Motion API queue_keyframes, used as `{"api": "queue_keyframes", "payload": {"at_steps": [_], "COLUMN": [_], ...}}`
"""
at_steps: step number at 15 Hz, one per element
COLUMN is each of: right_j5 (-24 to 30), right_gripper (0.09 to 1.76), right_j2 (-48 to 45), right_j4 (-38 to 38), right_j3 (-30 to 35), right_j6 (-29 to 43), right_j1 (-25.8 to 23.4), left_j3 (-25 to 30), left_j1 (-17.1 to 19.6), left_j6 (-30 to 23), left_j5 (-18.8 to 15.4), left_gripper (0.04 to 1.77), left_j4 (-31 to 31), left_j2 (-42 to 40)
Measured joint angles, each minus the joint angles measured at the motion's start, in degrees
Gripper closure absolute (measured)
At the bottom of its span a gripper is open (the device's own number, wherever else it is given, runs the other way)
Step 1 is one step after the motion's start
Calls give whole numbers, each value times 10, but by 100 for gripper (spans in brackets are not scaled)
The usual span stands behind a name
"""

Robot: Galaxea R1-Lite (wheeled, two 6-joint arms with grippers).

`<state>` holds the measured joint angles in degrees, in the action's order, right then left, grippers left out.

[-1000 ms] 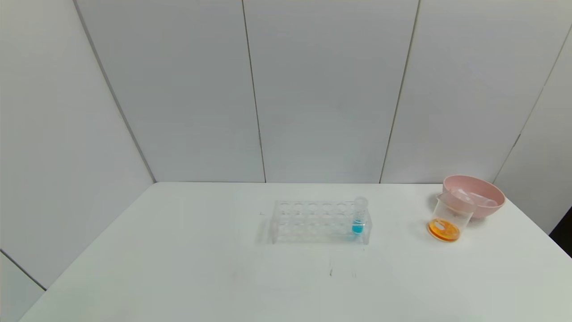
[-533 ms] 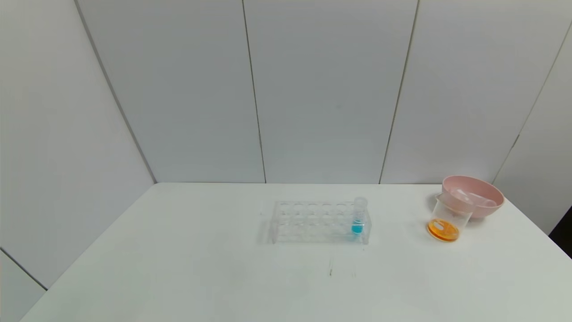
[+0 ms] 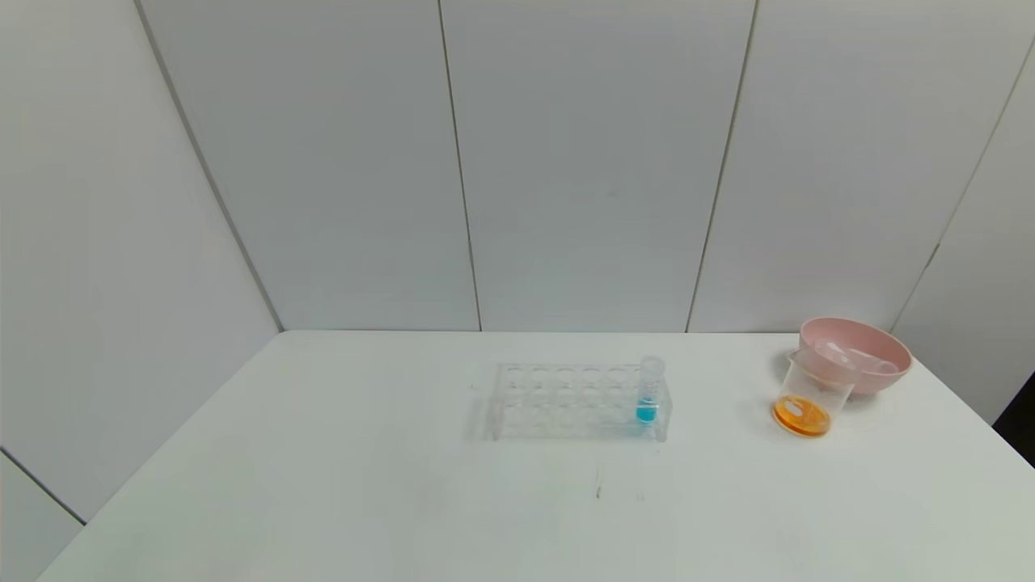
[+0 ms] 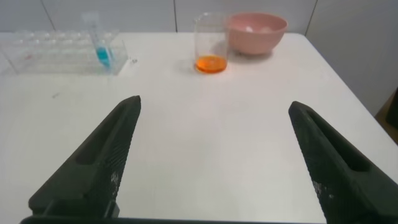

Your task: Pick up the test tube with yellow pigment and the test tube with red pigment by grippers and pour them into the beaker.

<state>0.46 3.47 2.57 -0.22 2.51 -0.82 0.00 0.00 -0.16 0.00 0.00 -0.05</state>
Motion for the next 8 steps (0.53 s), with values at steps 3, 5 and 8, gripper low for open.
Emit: {"api": "queue_keyframes", "payload": {"at_steps": [3, 5, 8], "right_j5": [-7, -2, -2], "right_gripper": [15, 15, 15], "right_j2": [-27, -33, -35], "right_j4": [-21, -22, -26], "right_j3": [1, 2, 2], "right_j6": [-22, -32, -34], "right_j1": [1, 1, 1], "left_j3": [0, 0, 0], "left_j1": [0, 0, 0], "left_j6": [0, 0, 0], "left_j5": [0, 0, 0], "left_gripper": [5, 5, 5], "left_j4": [0, 0, 0], "left_j2": [0, 0, 0]}}
